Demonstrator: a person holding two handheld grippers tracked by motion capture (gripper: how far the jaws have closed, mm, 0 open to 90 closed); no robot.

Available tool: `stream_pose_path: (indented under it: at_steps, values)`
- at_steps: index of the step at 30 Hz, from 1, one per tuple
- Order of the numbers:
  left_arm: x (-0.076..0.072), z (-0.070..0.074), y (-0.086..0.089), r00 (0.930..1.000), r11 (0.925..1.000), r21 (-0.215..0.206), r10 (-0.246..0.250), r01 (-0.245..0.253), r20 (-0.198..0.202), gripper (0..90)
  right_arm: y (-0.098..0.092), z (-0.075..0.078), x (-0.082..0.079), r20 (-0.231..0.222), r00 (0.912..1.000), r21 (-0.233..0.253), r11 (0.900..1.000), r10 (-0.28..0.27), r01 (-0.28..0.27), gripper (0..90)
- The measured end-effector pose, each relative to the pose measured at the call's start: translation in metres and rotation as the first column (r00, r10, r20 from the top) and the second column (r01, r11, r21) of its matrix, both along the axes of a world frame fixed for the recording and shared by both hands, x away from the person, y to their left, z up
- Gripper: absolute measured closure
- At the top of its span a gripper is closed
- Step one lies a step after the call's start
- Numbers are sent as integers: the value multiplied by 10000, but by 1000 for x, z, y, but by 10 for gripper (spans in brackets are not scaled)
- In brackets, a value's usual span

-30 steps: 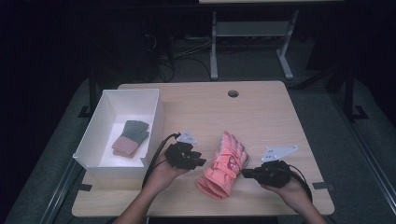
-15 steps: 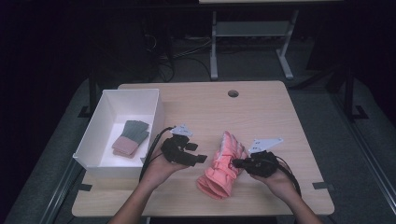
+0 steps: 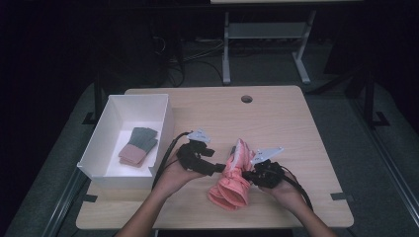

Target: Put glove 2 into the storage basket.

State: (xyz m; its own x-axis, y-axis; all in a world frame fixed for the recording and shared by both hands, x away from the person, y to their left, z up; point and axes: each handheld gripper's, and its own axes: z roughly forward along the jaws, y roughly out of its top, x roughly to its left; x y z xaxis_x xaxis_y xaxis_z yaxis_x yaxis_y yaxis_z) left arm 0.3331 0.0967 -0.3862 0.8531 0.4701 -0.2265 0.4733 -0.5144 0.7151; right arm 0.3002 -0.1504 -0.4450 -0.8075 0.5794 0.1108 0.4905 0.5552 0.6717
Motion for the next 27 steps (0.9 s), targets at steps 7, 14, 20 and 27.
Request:
stream_pose_path:
  at_steps: [7,14,20,27]
  values:
    - [14,-9,-29,9988,9996,231,-170,181,-467,203,2,-3,-2,128,9999,-14,10000,-61,61,900]
    - [27,-40,-38,9918,9985,531,-66,135,-1278,152,2,-3,-3,207,9997,7,10000,-93,93,900]
    - [34,-60,-37,9761,9986,451,-166,270,-2168,125,3,-5,-3,230,9997,-106,9999,-85,87,900]
    - [38,-71,-36,9579,9989,295,-265,364,-2858,125,2,-7,-2,281,9996,-140,9999,-33,37,900]
